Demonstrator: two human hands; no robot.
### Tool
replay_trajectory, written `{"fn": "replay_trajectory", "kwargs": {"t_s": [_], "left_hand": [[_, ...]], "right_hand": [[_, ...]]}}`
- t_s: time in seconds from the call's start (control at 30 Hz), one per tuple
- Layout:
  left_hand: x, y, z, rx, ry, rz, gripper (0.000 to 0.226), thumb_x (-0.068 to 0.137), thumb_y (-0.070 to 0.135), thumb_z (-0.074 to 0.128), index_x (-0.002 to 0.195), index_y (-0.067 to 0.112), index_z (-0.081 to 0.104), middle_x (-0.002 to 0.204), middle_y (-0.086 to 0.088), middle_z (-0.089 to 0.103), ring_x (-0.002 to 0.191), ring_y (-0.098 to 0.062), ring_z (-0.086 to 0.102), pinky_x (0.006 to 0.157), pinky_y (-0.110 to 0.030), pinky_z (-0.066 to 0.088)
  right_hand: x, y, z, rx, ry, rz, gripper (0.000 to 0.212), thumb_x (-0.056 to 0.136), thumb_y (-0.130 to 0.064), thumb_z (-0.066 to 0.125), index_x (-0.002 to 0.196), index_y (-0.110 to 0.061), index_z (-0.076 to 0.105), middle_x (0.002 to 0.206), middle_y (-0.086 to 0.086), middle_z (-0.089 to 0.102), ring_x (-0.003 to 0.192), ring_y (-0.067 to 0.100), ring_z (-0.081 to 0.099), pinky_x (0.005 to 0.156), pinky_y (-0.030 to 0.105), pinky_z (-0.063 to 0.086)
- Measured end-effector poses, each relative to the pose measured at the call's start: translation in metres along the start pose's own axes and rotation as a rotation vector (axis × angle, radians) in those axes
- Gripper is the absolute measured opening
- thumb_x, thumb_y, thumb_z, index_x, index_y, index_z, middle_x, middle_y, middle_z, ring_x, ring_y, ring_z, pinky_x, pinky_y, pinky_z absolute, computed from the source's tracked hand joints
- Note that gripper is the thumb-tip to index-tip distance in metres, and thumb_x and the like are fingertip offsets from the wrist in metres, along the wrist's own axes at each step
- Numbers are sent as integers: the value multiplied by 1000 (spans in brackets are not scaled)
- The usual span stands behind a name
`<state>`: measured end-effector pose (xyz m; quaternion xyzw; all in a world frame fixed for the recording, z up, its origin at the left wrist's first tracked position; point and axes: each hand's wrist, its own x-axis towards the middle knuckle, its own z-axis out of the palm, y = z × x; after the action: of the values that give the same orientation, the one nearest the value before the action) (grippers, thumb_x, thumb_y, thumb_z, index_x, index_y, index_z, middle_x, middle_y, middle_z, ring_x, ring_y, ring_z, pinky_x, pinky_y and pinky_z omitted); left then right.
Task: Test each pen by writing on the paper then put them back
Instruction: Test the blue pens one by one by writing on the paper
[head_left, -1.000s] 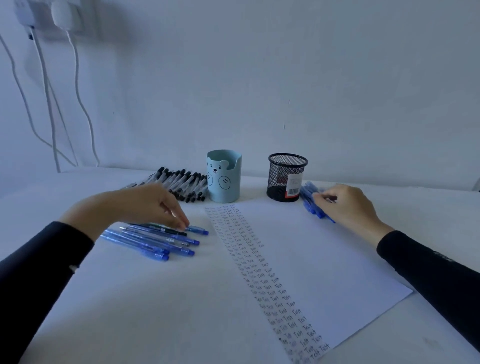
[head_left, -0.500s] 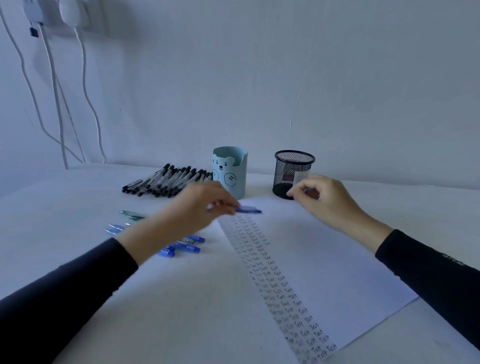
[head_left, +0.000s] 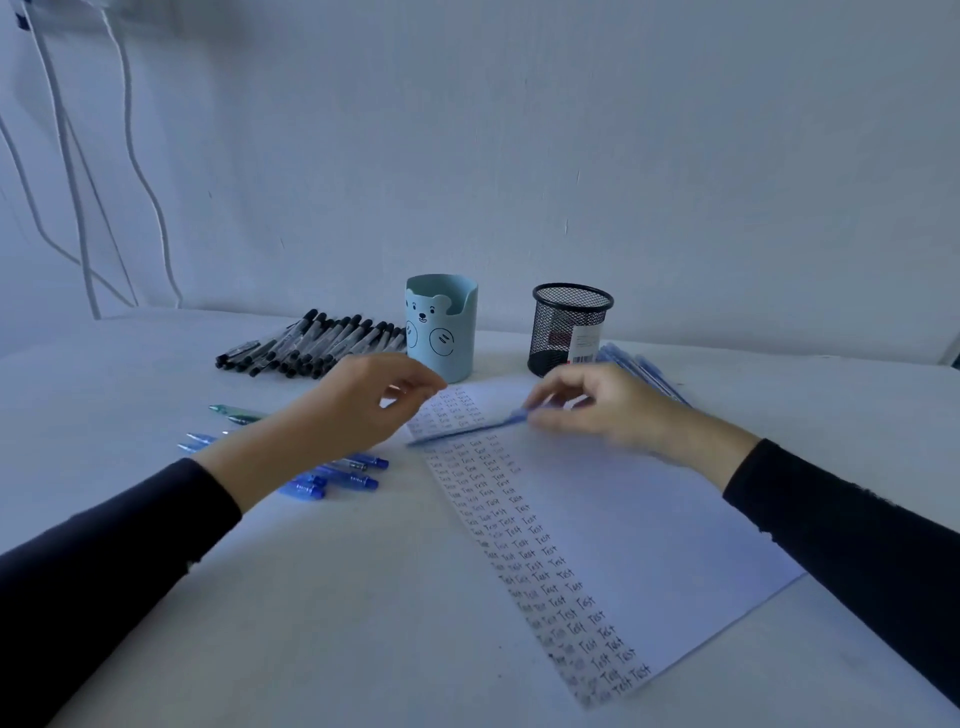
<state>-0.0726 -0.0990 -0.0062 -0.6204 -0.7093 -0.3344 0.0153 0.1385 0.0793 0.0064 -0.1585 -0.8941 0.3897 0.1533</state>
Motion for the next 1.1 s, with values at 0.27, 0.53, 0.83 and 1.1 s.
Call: {"fn": "replay_trajectory", "kwargs": {"t_s": [0.27,0.53,0.83,1.1], "left_hand": [[-4,4,4,93,-274,-27,42,81,64,57,115,40,64,115,23,60,104,8,53,95,-15,42],[-7,9,6,139,-379,-47,77,67,81,53,133,41,52,141,24,44,129,5,39,115,-23,25],[-7,14,5,136,-397,-73,72,70,73,57,134,41,51,143,24,42,129,5,38,110,-16,21],[-7,15,5,142,-425,-84,74,69,75,55,134,41,49,143,23,41,129,3,38,112,-20,23]], "right_hand": [[4,-13,-24,1100,120,132,12,96,-35,54,104,-27,60,78,-2,58,75,20,62,79,38,57],[-5,-35,-12,1192,50,354,52,81,-61,43,88,-18,71,40,-8,12,44,14,3,46,23,6],[1,-34,0,1072,136,266,26,99,-39,48,102,-16,62,57,-7,38,35,3,24,33,16,20],[-5,-26,11,665,-19,310,63,104,-47,20,112,-3,65,59,11,61,45,21,55,43,25,44]]}}
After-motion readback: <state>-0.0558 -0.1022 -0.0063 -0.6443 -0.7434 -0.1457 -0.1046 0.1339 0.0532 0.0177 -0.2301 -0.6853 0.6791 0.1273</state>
